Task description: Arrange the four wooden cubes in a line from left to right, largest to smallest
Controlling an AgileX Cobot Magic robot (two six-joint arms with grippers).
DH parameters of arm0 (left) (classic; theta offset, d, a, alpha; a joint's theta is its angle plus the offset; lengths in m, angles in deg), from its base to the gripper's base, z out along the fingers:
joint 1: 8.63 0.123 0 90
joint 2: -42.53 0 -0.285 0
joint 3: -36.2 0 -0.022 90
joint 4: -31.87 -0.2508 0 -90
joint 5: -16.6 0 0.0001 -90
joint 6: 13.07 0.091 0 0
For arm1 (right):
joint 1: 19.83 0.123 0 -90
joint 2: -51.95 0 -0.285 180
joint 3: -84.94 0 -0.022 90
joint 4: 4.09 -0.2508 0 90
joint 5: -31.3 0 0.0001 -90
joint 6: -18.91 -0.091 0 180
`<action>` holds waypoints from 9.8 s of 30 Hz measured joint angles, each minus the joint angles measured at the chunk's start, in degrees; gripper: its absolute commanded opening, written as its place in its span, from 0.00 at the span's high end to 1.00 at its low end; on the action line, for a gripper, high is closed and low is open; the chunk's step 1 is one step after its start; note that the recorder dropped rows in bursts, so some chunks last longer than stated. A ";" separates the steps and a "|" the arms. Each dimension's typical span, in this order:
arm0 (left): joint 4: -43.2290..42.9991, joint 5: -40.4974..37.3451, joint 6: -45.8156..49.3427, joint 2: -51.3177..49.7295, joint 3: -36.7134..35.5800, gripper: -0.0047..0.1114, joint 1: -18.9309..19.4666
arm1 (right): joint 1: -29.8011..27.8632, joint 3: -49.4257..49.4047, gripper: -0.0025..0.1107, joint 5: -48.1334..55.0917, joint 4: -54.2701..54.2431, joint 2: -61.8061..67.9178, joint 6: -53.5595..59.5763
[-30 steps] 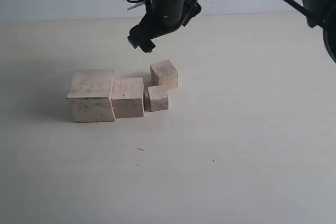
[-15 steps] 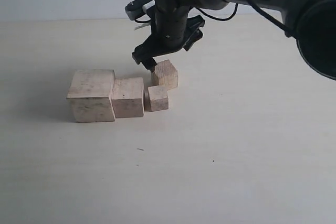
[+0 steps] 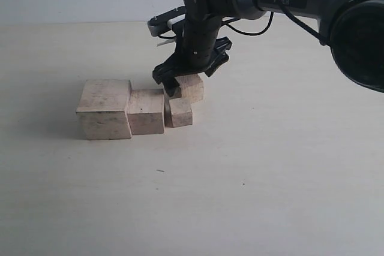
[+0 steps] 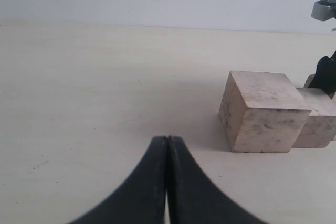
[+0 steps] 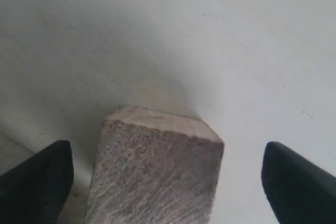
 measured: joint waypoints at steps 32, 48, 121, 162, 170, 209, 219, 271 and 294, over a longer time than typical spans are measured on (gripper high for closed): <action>0.00 0.00 0.00 0.00 0.00 0.96 0.00 | -0.35 0.00 0.98 13.13 -6.70 -0.72 6.47; 0.00 0.00 0.00 0.00 0.00 0.96 0.00 | -0.35 0.00 0.98 17.02 -12.00 -0.93 10.21; 0.00 0.00 0.02 0.00 0.00 0.96 0.00 | -0.35 -12.62 0.98 14.10 -10.67 -13.63 38.81; 0.00 0.00 0.02 0.00 0.00 0.96 0.00 | -0.35 -12.62 0.98 1.99 -18.78 -6.61 77.75; 0.00 0.00 0.02 0.00 0.00 0.96 0.00 | -0.35 -12.62 0.93 0.89 -20.20 -6.35 77.75; 0.00 0.00 0.02 0.00 0.00 0.96 0.00 | -0.35 -12.62 0.51 11.81 -18.93 -15.81 40.67; 0.00 0.00 0.02 0.00 0.00 0.96 0.00 | 4.37 -12.62 0.53 16.72 -25.54 -18.26 14.84; 0.00 0.00 0.02 0.00 0.00 0.96 0.00 | 13.40 -12.62 0.35 9.19 -8.09 -10.03 -18.88; 0.00 0.00 0.02 0.00 0.00 0.96 0.00 | 13.40 -12.85 0.98 16.63 -8.43 -14.48 -9.10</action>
